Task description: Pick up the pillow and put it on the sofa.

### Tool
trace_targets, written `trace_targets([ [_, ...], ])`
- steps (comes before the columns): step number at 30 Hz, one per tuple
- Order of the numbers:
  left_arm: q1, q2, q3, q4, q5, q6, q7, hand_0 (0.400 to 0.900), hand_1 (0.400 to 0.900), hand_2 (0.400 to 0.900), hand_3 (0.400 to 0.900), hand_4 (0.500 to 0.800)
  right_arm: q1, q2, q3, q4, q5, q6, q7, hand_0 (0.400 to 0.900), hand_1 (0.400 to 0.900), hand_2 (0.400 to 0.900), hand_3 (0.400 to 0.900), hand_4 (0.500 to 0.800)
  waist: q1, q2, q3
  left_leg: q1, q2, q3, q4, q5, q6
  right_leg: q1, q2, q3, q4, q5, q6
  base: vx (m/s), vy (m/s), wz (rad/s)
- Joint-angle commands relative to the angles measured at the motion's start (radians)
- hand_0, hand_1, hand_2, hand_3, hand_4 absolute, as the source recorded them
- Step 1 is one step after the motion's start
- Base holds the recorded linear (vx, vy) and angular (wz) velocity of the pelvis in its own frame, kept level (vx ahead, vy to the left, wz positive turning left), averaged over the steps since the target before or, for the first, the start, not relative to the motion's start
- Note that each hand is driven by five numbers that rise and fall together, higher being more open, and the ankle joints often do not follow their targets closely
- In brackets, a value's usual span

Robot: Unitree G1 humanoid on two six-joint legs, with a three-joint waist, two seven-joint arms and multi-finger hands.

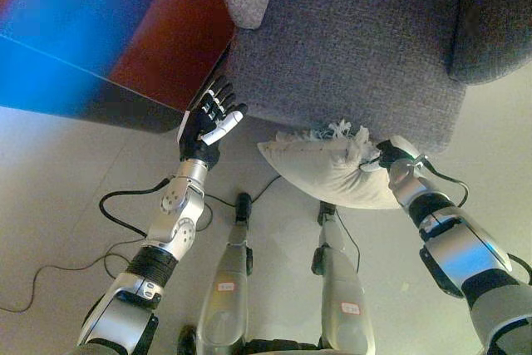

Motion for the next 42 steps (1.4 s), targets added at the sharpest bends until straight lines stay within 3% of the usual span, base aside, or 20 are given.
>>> trace_targets([
  [1, -0.083, 0.022, 0.009, -0.157, -0.008, -0.115, 0.0, 0.9, 0.9, 0.9, 0.9, 0.8, -0.13, -0.097, 0.064, 0.004, -0.042, 0.012, -0.023, 0.4, 0.4, 0.4, 0.4, 0.5, 0.006, 0.036, 0.012, -0.066, -0.035, -0.011, 0.079, -0.019, 0.016, -0.003, -0.098, -0.004, 0.1, -0.057, 0.129, 0.0, 0.0, 0.0],
  [10, -0.066, 0.02, 0.012, -0.157, -0.008, -0.106, 0.007, 0.9, 0.9, 0.9, 0.9, 0.8, -0.1, -0.104, 0.04, -0.004, -0.017, 0.012, -0.043, 0.4, 0.4, 0.4, 0.4, 0.5, 0.006, 0.032, 0.012, -0.034, -0.032, -0.008, 0.079, -0.026, 0.018, 0.023, -0.097, -0.012, 0.106, -0.062, 0.126, 0.01, -0.001, 0.0],
  [16, -0.047, 0.02, 0.028, -0.139, -0.01, -0.077, 0.023, 0.9, 0.9, 0.9, 0.9, 0.8, -0.057, -0.115, 0.015, -0.039, 0.009, -0.026, -0.074, 0.4, 0.4, 0.4, 0.4, 0.5, 0.004, 0.016, 0.012, 0.03, -0.022, 0.0, 0.07, -0.031, 0.017, 0.085, -0.091, -0.02, 0.106, -0.073, 0.124, 0.03, 0.002, -0.02],
  [20, -0.032, 0.025, 0.042, -0.105, -0.013, -0.04, 0.033, 0.9, 0.9, 0.9, 0.9, 0.8, -0.007, -0.13, -0.002, -0.101, 0.027, -0.045, -0.089, 0.4, 0.4, 0.4, 0.4, 0.5, 0.001, -0.004, 0.012, 0.105, -0.012, 0.008, 0.054, -0.037, 0.016, 0.157, -0.087, -0.024, 0.103, -0.083, 0.125, 0.07, -0.027, -0.03],
  [27, 0.027, 0.009, 0.052, -0.07, 0.035, 0.004, 0.051, 0.9, 0.9, 0.9, 0.9, 0.8, 0.108, -0.168, -0.037, -0.309, 0.026, -0.013, -0.09, 0.4, 0.4, 0.4, 0.4, 0.5, -0.007, -0.03, 0.012, 0.278, 0.004, 0.014, 0.012, -0.041, 0.012, 0.327, -0.087, -0.027, 0.087, -0.101, 0.129, 0.09, -0.019, 0.0],
  [36, 0.192, -0.038, 0.085, -0.051, 0.088, 0.067, 0.027, 0.9, 0.9, 0.9, 0.9, 0.8, 0.33, -0.201, -0.106, -0.557, -0.067, 0.039, -0.042, 0.4, 0.4, 0.4, 0.4, 0.5, -0.021, -0.072, -0.144, 0.428, 0.023, 0.015, -0.03, -0.056, 0.011, 0.478, -0.079, -0.027, 0.067, -0.123, 0.131, 0.21, -0.02, 0.05],
  [42, 0.28, -0.032, 0.111, -0.037, 0.1, 0.108, -0.018, 0.9, 0.9, 0.9, 0.9, 0.8, 0.408, -0.241, -0.156, -0.65, -0.147, 0.049, 0.061, 0.4, 0.4, 0.4, 0.4, 0.5, -0.021, -0.089, -0.255, 0.497, 0.032, 0.018, -0.057, -0.062, 0.011, 0.549, -0.069, -0.033, 0.044, -0.13, 0.134, 0.19, -0.006, 0.03],
])
